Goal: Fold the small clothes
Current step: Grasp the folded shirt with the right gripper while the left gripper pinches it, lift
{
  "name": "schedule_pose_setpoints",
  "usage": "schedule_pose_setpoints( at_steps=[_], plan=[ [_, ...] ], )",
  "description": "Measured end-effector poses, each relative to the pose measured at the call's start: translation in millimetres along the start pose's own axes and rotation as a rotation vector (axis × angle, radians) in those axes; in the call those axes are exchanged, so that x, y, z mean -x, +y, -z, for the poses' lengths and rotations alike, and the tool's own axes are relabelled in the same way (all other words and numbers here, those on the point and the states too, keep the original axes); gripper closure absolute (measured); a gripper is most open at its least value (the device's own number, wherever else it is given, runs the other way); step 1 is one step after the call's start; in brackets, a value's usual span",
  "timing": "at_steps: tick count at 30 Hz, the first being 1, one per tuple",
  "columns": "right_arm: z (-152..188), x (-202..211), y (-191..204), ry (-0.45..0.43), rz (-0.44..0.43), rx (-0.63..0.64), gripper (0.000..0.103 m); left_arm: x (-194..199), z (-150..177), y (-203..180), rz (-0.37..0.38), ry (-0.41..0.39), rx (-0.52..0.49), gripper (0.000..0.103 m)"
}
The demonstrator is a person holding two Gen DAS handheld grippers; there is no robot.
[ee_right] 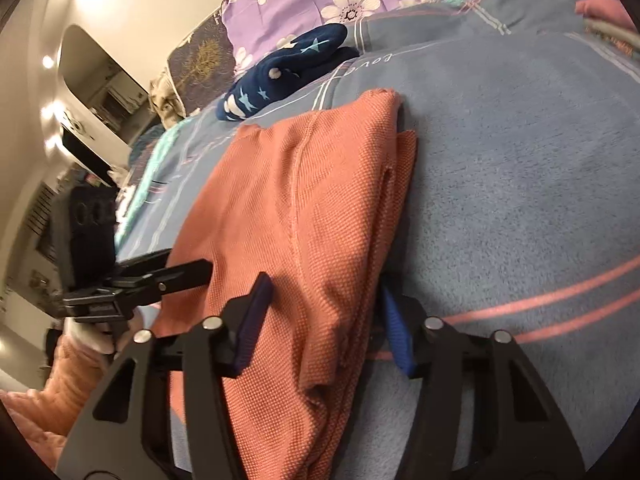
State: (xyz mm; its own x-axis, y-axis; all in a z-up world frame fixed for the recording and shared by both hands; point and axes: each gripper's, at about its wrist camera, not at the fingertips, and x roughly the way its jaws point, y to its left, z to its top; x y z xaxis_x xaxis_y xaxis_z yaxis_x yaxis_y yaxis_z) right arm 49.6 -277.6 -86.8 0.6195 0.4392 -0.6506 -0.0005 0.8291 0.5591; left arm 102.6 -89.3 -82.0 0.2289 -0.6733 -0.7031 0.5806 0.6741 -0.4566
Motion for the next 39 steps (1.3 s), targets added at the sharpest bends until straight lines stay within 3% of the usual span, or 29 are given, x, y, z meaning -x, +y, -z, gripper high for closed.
schedule_pose_setpoints(
  at_steps=[4, 8, 15, 18, 29, 39],
  plan=[
    [-8.4, -7.4, -6.2, -0.003, -0.05, -0.039, 0.054, -9.2, -11.9, 6.8, 0.041, -0.006, 0.015, 0.039],
    [-16.0, -17.3, 0.4, -0.009, -0.034, -0.017, 0.055, -20.1, -21.8, -0.6, 0.005, 0.0, -0.025, 0.042],
    [-10.3, -12.1, 30.9, -0.07, 0.135, 0.092, 0.077, -12.3, -23.7, -28.4, -0.137, -0.027, -0.152, 0.061],
    [-7.1, 3.8, 51.5, -0.123, 0.188, 0.159, 0.08, 6.1, -26.8, -45.9, -0.159, -0.069, -0.193, 0.072],
    [7.0, 110.4, 98.8, -0.39, 0.302, 0.309, 0.081, 58.1, -38.3, -136.5, -0.135, -0.243, -0.372, 0.073],
    [17.6, 186.9, 82.0, -0.505, 0.414, 0.326, 0.081, 44.2, -51.2, -205.6, -0.092, -0.261, -0.491, 0.073]
  ],
)
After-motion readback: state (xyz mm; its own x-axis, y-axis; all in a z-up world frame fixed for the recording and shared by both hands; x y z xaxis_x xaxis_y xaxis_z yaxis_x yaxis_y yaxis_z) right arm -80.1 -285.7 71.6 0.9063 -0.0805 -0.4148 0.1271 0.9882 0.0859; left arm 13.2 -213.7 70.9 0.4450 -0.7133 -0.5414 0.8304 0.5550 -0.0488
